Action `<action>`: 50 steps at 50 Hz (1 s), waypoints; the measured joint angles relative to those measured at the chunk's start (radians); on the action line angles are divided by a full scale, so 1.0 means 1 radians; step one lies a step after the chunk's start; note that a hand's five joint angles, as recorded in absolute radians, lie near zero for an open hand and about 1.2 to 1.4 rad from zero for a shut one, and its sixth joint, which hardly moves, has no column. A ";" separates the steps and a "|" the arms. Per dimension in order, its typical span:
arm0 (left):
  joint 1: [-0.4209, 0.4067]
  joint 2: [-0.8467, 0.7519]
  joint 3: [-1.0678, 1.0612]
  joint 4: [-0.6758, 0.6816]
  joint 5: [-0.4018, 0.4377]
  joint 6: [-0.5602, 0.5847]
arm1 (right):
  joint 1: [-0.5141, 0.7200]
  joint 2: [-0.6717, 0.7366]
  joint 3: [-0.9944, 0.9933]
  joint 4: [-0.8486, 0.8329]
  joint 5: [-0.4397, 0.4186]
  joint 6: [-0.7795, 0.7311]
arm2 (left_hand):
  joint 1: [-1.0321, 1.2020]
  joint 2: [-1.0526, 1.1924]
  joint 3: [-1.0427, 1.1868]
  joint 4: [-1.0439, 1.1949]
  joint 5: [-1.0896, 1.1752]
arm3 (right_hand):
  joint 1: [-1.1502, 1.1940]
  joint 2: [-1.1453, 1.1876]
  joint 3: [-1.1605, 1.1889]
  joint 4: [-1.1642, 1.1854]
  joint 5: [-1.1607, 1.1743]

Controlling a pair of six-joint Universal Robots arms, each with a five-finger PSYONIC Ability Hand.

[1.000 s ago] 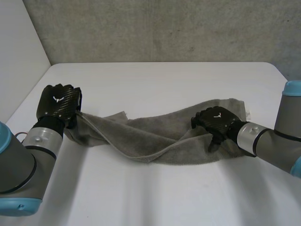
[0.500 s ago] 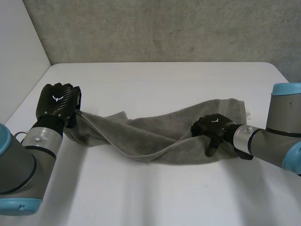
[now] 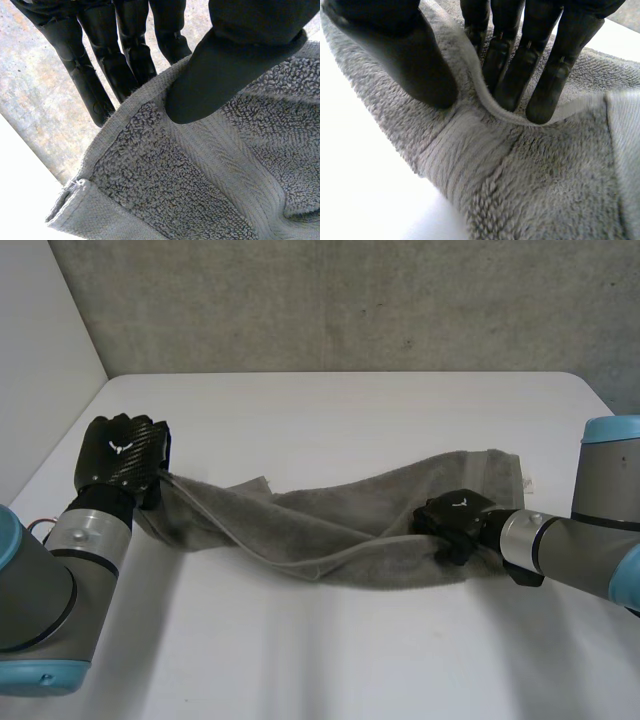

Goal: Fold the towel.

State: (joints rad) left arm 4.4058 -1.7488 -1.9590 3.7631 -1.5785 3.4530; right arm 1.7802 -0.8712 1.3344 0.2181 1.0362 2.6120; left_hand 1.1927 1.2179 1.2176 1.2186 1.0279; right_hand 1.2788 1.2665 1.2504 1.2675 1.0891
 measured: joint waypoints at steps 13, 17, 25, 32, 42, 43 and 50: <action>-0.001 0.062 0.005 -0.001 -0.001 0.002 | -0.048 -0.235 0.039 -0.033 -0.004 0.039 | 0.000 0.000 0.000 0.000 0.000 | 0.043 0.058 0.065 0.071 0.050; -0.003 0.166 0.015 -0.004 -0.001 0.001 | -0.068 -0.417 0.065 -0.061 -0.003 0.107 | 0.000 0.000 0.000 0.000 0.000 | 0.043 0.061 0.065 0.071 0.056; -0.014 0.393 0.107 -0.055 -0.005 0.000 | -0.120 -0.768 0.051 -0.078 0.014 0.216 | 0.000 0.000 0.000 0.000 0.000 | 0.057 0.064 0.071 0.071 0.072; -0.030 0.451 0.311 -0.299 -0.007 0.001 | -0.168 -0.933 -0.102 0.053 0.046 0.215 | 0.000 0.000 0.000 0.000 0.000 | 0.057 0.064 0.084 0.071 0.077; -0.037 0.338 0.489 -0.551 -0.004 0.017 | -0.190 -0.789 -0.291 0.412 0.054 0.011 | 0.000 0.000 0.000 0.000 0.000 | 0.057 0.064 0.084 0.071 0.077; -0.037 0.311 0.496 -0.567 -0.004 0.023 | -0.188 -0.760 -0.289 0.443 0.057 -0.031 | 0.000 0.000 0.000 0.000 0.000 | 0.057 0.064 0.084 0.071 0.077; -0.036 0.107 0.500 -0.606 -0.003 0.089 | -0.131 -0.562 -0.227 0.537 0.100 -0.272 | 0.004 0.000 0.000 0.000 0.000 | 0.057 0.064 0.084 0.072 0.077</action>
State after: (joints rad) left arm 4.3698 -1.6419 -1.4586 3.1568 -1.5814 3.5417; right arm 1.6490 -1.4331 1.1077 0.7548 1.1361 2.3396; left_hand 1.1963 1.2181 1.2179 1.2186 1.0279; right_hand 1.3358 1.3308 1.3345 1.3390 1.1659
